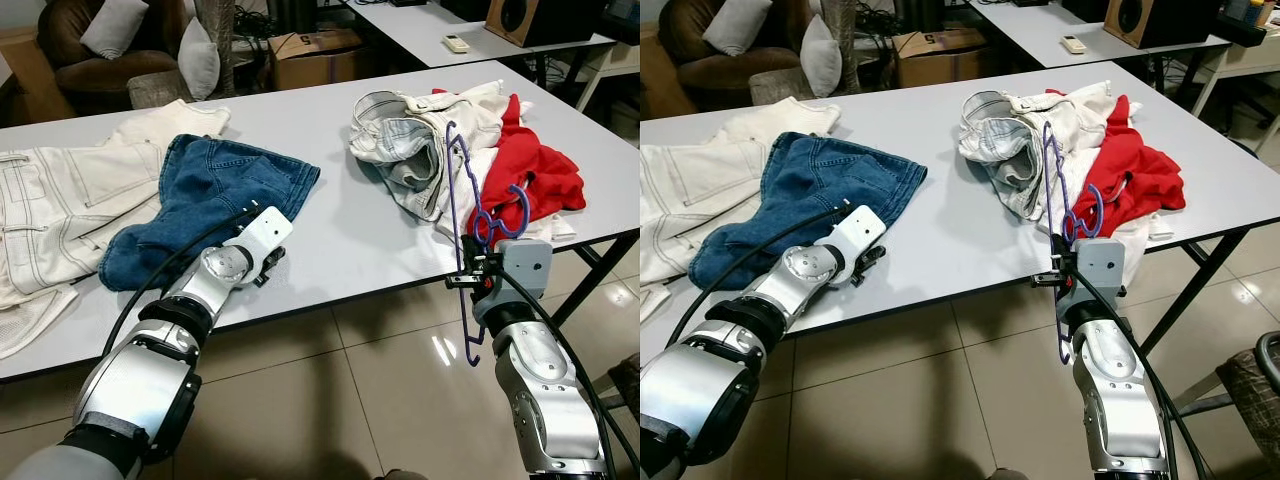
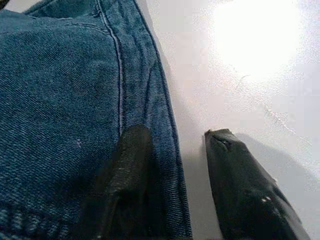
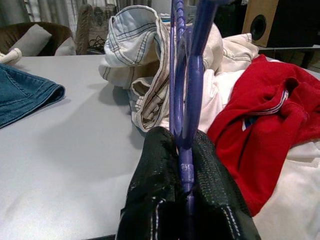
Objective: Hang hanger
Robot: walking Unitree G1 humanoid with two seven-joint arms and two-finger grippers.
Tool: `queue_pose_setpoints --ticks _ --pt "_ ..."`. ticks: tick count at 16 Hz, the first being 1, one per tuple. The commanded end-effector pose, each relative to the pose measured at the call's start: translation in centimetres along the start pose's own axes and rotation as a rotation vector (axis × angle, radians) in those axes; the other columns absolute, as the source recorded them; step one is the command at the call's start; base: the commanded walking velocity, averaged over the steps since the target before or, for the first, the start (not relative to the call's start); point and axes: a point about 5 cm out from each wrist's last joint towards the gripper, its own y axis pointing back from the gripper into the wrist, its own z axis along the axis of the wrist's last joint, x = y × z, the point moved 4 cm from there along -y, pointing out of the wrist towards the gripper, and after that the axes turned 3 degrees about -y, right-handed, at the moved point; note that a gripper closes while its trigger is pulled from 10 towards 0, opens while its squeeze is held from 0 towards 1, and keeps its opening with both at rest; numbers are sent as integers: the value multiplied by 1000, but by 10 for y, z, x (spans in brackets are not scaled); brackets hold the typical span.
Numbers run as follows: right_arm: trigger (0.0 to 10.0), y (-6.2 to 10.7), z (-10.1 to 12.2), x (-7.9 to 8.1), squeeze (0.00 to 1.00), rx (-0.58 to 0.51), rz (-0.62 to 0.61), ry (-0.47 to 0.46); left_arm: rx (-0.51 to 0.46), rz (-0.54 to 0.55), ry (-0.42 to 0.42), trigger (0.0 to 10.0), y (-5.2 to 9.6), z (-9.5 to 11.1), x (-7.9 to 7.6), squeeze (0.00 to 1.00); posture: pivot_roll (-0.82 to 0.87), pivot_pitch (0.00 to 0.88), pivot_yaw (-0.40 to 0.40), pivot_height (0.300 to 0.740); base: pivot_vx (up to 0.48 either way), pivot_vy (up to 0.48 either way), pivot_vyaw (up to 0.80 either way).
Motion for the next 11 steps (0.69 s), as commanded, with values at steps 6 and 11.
queue_pose_setpoints --ticks 6,11 --pt "10000 -4 3 -1 0 -7 0 2 157 -44 134 0 10 -52 -6 0 -144 0 64 740 0 0 0" --pt "10000 -5 4 0 0 -9 6 4 158 -35 164 0 14 -58 1 0 -141 0 57 740 0 0 0"
